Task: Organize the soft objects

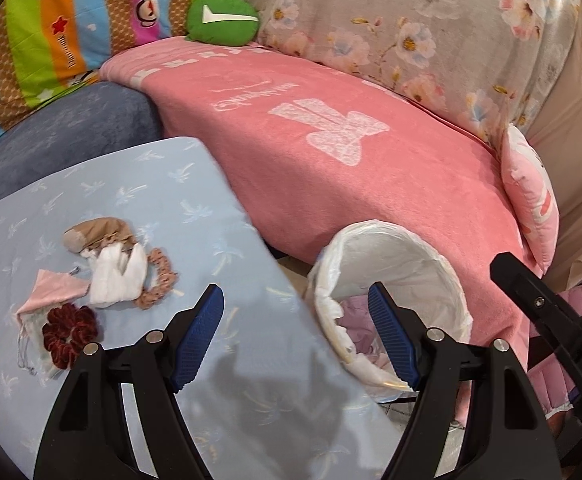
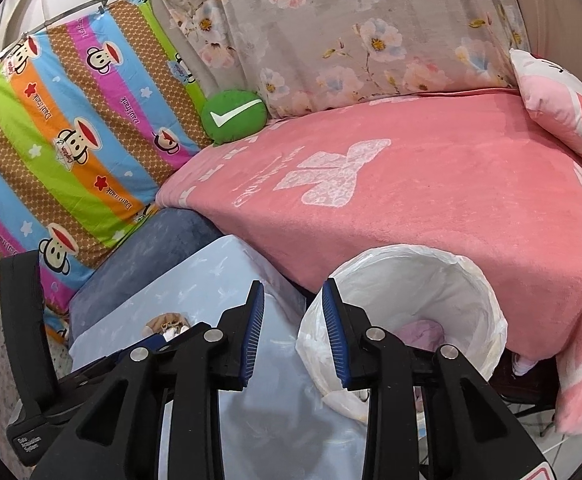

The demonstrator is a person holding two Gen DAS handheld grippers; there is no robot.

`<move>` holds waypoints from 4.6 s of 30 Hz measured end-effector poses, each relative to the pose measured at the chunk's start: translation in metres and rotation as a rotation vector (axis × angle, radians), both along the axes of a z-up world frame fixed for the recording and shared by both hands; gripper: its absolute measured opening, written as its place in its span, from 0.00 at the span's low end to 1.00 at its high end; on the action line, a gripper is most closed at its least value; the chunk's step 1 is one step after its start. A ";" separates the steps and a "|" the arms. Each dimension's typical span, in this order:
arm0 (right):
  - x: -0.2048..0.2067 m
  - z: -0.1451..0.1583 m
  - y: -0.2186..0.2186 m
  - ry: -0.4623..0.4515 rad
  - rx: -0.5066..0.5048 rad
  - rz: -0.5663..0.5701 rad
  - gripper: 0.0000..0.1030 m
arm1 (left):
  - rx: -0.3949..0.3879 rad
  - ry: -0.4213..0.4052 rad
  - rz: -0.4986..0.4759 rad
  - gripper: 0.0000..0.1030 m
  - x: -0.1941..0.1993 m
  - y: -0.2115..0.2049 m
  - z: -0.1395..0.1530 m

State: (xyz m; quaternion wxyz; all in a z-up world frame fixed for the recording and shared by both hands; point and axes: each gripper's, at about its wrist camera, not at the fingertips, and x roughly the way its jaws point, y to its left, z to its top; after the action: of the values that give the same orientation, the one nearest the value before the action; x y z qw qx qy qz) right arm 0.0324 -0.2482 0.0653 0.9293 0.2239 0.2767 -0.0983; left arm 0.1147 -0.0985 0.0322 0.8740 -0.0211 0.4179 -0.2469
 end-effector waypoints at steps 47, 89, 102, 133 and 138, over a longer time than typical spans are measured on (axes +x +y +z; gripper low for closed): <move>0.152 -0.139 0.270 0.336 -0.083 0.498 0.43 | -0.021 0.289 0.538 0.71 0.060 0.261 -0.119; 0.069 -0.042 0.153 0.122 -0.013 0.290 0.16 | -0.086 0.086 0.262 0.04 0.009 0.165 -0.017; 0.043 -0.022 0.113 0.059 -0.019 0.214 0.16 | -0.110 0.066 0.095 0.04 -0.003 0.119 -0.007; 0.059 -0.070 0.100 0.166 0.012 0.199 0.16 | 0.064 0.257 0.137 0.30 0.041 0.104 -0.105; 0.057 -0.066 0.099 0.157 0.008 0.199 0.16 | 0.087 0.252 0.121 0.05 0.038 0.102 -0.105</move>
State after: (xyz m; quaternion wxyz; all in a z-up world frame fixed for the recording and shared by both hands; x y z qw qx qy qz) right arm 0.0897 -0.1487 -0.0008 0.9090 0.1907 0.3699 -0.0215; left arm 0.1524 0.0034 -0.0724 0.8281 -0.0391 0.5326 -0.1706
